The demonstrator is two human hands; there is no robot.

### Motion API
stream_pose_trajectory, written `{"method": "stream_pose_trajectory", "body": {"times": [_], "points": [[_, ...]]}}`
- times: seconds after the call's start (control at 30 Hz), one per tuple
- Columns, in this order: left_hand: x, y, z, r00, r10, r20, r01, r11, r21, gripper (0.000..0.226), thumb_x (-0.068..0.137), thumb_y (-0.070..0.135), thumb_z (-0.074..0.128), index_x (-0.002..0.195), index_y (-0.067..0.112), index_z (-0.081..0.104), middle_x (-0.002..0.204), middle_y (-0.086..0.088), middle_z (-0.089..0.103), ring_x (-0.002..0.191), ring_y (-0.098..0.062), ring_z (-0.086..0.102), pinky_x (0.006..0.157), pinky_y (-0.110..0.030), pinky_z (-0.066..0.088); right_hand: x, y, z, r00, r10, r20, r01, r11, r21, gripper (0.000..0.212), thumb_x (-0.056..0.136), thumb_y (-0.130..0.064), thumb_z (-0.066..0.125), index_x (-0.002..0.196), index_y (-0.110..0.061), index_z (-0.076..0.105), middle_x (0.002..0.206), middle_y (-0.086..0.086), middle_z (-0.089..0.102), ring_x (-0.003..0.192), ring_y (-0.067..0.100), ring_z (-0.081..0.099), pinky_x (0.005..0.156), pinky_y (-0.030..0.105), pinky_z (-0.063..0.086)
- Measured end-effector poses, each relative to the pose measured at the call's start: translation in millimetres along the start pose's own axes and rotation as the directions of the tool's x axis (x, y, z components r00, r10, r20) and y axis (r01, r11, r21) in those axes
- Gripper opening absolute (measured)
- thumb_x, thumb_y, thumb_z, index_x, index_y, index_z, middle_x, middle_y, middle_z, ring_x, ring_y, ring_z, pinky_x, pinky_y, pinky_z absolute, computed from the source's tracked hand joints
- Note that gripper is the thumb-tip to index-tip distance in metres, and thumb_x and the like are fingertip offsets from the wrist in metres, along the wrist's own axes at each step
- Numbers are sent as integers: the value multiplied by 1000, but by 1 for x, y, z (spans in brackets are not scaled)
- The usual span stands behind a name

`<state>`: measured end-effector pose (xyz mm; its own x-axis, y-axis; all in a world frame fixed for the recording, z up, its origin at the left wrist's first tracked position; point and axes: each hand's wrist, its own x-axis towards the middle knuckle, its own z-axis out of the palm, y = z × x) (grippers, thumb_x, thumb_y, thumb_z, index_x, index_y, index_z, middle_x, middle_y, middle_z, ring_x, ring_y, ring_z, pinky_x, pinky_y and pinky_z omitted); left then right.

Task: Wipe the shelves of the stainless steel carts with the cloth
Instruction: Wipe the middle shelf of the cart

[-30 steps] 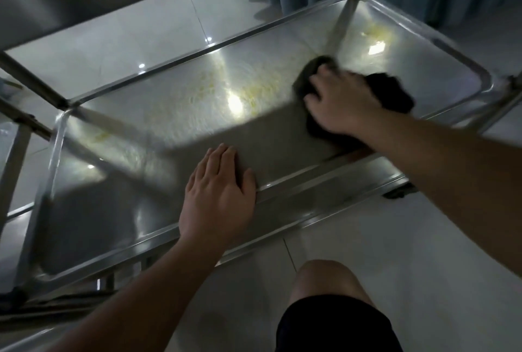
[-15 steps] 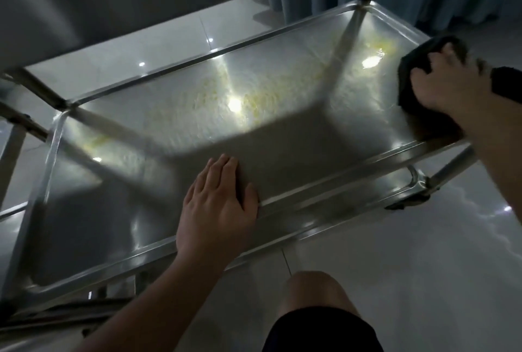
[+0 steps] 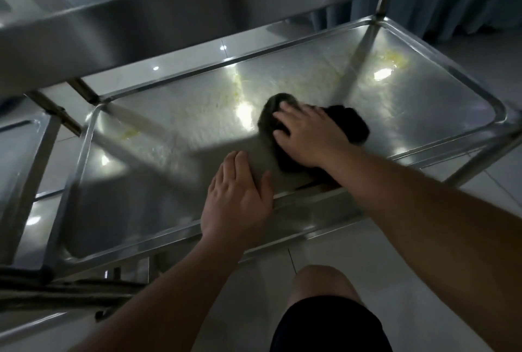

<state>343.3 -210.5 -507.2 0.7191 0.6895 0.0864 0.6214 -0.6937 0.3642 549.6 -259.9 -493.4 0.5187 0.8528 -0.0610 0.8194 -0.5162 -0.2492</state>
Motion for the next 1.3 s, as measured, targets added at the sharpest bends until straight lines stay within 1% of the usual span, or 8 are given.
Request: {"method": "stream_pose_trajectory", "body": {"times": [0.17,0.37,0.57,0.77,0.97,1.1,1.23,1.3], "points": [[-4,2,-2,1000,14,-24,-13,1000,22,59,105,54,36,147,14,43,152,-8,46,145,-27,41,123,-44,31,-20,67,-15,939,341,-48,-342,939,-36,68,104,-57,18,166,-29,19,176,-7,3,161,27,6,129,50,6],[-6,-40,-40,999,-53,-7,52,997,-50,49,99,40,52,144,23,51,143,-5,56,135,-30,51,117,-44,32,-17,10,-7,885,465,0,-465,885,-11,71,103,-54,16,167,-23,14,176,0,-1,160,37,2,128,56,2],[-52,-118,-61,975,-192,-114,203,975,92,49,104,38,51,149,19,50,158,-7,47,149,-28,39,124,-45,23,-27,-117,28,997,73,40,-73,997,-2,67,102,-54,23,163,-29,26,176,-6,6,160,33,6,128,53,2],[-51,-121,-47,979,-188,-74,196,974,111,64,109,47,29,168,20,25,176,0,18,163,-15,7,130,-34,3,-51,-129,36,969,-220,109,217,976,34,67,100,-60,24,163,-39,26,173,-18,8,161,16,4,129,42,-2],[-52,-125,-45,978,-194,-75,202,972,122,63,109,47,27,168,24,23,176,4,17,162,-11,7,130,-35,6,-81,27,-2,992,115,-49,-119,988,-97,72,97,-63,18,161,-33,33,173,-8,19,156,26,25,127,48,18],[-53,-122,-44,976,-201,-79,210,969,132,63,109,47,28,168,23,26,176,3,19,162,-13,10,130,-36,7,-97,145,-41,891,453,-34,-451,876,-169,84,91,-59,3,162,-22,27,175,3,10,158,34,19,123,60,23],[-51,-125,-42,977,-203,-70,211,967,145,64,109,48,25,168,23,25,176,3,18,162,-14,9,130,-37,8,-93,133,-42,796,604,-36,-605,793,-73,74,100,-59,16,164,-21,21,175,4,8,157,38,18,125,59,18],[-50,-126,-42,978,-197,-72,205,968,147,63,109,47,25,168,22,26,176,2,18,162,-14,9,131,-37,7,-93,89,-34,833,551,-36,-553,833,-39,78,98,-69,21,160,-22,30,174,5,13,155,39,21,124,57,19]]}}
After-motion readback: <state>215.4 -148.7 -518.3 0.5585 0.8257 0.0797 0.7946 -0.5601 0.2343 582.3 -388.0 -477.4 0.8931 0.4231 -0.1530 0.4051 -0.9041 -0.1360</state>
